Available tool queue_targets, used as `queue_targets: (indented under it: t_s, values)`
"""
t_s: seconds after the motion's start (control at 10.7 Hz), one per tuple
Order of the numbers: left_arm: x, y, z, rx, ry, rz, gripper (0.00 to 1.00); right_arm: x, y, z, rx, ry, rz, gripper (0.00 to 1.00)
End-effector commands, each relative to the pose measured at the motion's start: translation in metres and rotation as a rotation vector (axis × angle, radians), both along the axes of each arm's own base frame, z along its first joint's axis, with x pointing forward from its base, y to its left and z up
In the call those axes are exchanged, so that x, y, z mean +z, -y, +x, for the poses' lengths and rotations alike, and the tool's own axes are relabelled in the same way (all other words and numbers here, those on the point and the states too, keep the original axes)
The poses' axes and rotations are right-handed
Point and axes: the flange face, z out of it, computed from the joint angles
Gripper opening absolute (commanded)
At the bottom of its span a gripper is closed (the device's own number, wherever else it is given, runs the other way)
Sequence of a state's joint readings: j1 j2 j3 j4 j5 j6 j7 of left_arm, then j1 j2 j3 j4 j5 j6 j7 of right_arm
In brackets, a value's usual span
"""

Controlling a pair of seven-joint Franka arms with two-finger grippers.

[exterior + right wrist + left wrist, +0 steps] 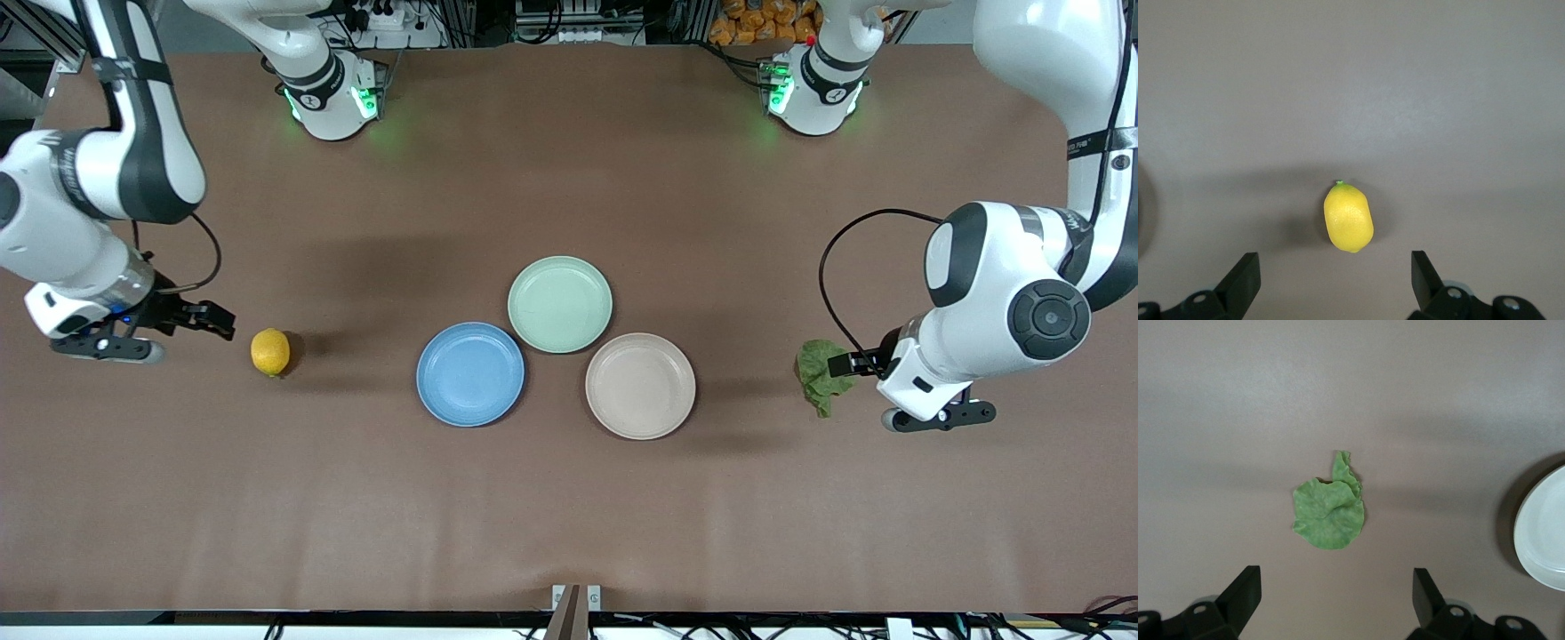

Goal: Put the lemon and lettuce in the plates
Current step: 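Move the right gripper to the lemon while the left gripper reaches the lettuce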

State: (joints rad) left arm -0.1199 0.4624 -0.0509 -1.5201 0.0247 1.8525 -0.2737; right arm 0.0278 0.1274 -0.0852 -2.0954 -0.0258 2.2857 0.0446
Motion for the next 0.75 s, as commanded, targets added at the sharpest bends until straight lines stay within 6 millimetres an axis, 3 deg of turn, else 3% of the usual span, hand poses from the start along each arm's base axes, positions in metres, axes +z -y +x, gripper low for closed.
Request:
queue_targets:
  t_s: [0.0,0.28,0.65]
  values:
    - [-0.023,0.001,0.004,-0.020,-0.025,0.025,1.00,-0.037,-0.002,-0.014,0.002,0.008,-0.002,1.00]
    - [-0.060,0.004,0.015,-0.047,0.006,0.051,1.00,-0.084,-0.002,-0.017,0.005,0.004,-0.005,1.00]
    - [-0.112,0.001,0.021,-0.077,0.009,0.069,1.00,-0.126,0.000,-0.019,0.005,0.001,-0.008,1.00]
